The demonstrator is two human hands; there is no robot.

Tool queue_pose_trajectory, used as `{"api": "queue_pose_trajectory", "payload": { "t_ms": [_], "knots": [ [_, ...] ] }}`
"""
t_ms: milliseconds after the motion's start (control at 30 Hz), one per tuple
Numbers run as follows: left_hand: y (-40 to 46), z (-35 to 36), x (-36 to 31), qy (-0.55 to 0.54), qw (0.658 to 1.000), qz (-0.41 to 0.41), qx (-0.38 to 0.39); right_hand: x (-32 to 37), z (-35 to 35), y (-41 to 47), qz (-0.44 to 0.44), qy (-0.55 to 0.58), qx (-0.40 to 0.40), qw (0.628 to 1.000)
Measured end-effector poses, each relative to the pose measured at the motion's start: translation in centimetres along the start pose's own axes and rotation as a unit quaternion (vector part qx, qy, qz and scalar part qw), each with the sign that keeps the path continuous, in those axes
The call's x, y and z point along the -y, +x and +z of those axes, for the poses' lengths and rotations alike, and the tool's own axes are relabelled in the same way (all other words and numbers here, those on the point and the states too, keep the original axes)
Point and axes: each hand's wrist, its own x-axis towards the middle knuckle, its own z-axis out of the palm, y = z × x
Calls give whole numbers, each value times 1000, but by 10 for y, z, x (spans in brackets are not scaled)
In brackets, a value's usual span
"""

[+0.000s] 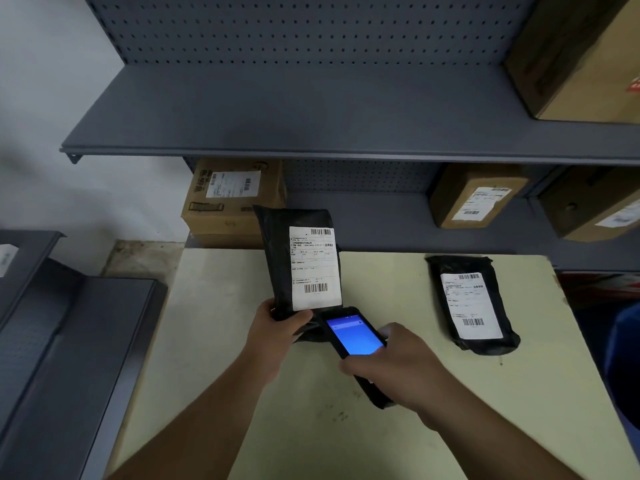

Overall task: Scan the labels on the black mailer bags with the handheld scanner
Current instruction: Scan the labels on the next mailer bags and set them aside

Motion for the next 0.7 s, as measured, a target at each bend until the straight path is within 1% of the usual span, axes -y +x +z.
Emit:
{"api": "queue_pose_trajectory", "payload": {
  "t_ms": [100, 300, 467, 567, 700],
  "knots": [
    [-1, 21, 2, -16, 1000, -7, 23, -10, -12, -1, 3, 14, -3, 1000],
    [7, 62, 18, -9, 997, -42, 59, -35, -39, 1, 21, 46, -18, 999],
    [8, 91, 31, 30, 994, -55, 89, -55, -60, 5, 35, 62, -26, 997],
    [8, 107, 38, 46, 993, -64, 91, -65, -71, 6, 39, 69, -29, 996],
    [8, 130, 48, 48, 990, -101, 87, -77, -86, 10, 47, 76, -37, 995]
  ]
}}
